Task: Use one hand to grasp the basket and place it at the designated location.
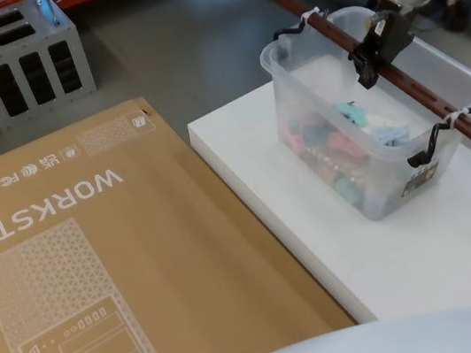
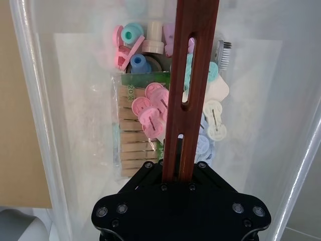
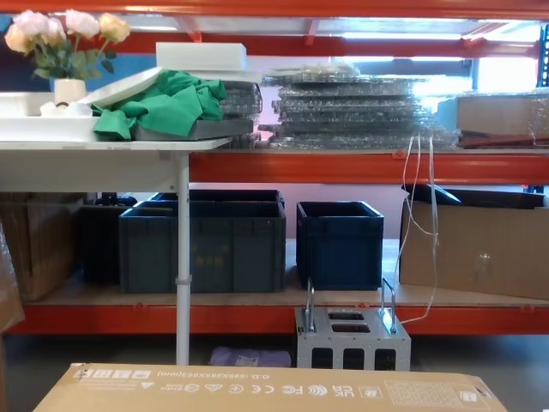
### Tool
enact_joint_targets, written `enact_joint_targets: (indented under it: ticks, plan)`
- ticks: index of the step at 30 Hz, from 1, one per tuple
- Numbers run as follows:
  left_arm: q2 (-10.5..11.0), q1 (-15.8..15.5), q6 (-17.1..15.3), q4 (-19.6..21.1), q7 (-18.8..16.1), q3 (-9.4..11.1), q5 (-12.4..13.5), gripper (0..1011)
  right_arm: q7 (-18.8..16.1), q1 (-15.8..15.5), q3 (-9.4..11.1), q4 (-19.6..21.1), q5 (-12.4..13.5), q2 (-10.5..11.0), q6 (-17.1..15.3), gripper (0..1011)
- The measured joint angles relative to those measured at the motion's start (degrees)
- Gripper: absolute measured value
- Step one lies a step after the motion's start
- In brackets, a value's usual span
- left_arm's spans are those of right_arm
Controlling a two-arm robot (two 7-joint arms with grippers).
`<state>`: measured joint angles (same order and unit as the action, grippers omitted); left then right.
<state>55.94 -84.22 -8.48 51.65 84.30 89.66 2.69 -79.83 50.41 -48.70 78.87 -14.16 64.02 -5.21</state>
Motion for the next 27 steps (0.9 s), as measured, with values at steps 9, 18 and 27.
enact_joint_targets:
  ticks: [9, 18, 27]
  plan:
    - [0.0, 0.0, 0.0, 0.0, 0.0, 0.0, 0.0, 0, -0.5, 0.5, 1.8, 3.3, 1.1, 1.8, 0.6, 0]
    - [0.0, 0.0, 0.0, 0.0, 0.0, 0.0, 0.0, 0, -1.1, 1.1, 2.7, 4.7, 1.3, 2.2, 1.2, 0]
    - [0.0, 0.0, 0.0, 0.0, 0.0, 0.0, 0.0, 0, -1.7, 1.9, 3.0, 5.2, 1.4, 2.1, 2.0, 0]
